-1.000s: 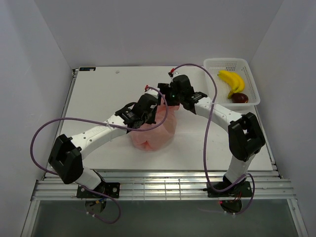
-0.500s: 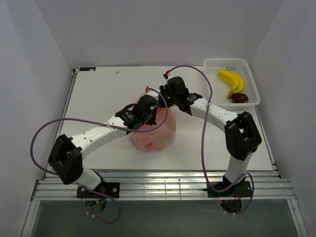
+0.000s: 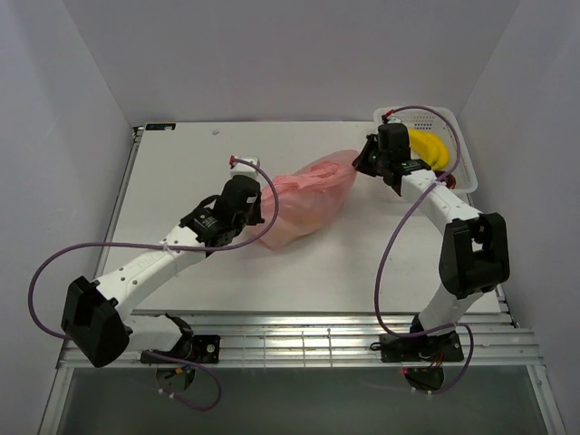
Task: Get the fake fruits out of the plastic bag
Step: Untie the plastic bag at the center of the board, then adjust the plastic bag at the center of the board.
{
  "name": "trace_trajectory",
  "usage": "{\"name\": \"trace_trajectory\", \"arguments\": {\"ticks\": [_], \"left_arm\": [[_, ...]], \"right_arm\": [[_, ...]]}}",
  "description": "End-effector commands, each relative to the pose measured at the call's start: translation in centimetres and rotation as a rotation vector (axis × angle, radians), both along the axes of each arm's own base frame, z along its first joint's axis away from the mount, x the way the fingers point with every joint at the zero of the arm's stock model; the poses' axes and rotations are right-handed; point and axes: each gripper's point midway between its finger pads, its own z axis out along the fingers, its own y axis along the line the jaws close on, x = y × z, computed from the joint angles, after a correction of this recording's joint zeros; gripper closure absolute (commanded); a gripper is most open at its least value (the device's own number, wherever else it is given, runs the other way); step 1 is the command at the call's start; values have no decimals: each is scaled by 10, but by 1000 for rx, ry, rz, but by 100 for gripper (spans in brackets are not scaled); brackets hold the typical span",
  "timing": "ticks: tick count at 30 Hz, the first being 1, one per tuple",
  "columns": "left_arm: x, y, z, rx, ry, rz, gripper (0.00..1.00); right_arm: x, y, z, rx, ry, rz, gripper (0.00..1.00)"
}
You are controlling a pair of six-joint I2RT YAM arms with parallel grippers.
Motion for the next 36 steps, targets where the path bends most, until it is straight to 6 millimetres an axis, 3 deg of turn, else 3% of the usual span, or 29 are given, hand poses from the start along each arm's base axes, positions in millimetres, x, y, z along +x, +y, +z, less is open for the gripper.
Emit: {"name": "trace_trajectory", "arguments": {"ticks": [1, 4, 5, 7, 11, 16, 17, 18, 19, 21, 25, 27, 30, 36], "left_arm": [[9, 43, -1, -51, 6, 135, 100], [25, 62, 14, -142, -48, 181, 100], [26, 60, 14, -174, -49, 158, 100], [37, 63, 27, -245, -95, 150, 100], [45, 46, 40, -340, -103, 49, 100], [49, 47, 38, -315, -88, 60, 100], [48, 48, 39, -307, -85, 61, 92], [46, 51, 43, -284, -83, 55, 60], [45, 52, 46, -273, -88, 48, 38], [40, 53, 61, -263, -124, 16, 3], [33, 45, 101, -256, -202, -80, 2], [32, 38, 109, -236, -222, -118, 2], [25, 2, 115, -129, -257, -178, 2], [78, 12, 117, 110, -309, 56, 2]], "right_arm": [[2, -43, 28, -79, -104, -52, 92], [-8, -46, 23, -86, -116, 32, 92], [-12, -43, 33, -68, -150, 69, 92], [-19, -45, 31, -102, -166, 129, 92], [-35, -32, 46, -86, -242, 266, 92], [-51, -14, 62, -21, -275, 387, 92], [-55, -8, 64, 0, -276, 421, 92], [-57, -7, 64, 7, -274, 435, 92], [-60, -6, 63, 15, -260, 439, 92], [-65, -4, 63, 31, -255, 448, 92], [-72, -5, 60, 57, -230, 433, 92], [-75, -5, 58, 64, -218, 428, 92], [-78, -5, 57, 74, -206, 423, 91], [-84, -5, 57, 79, -205, 428, 91]]}}
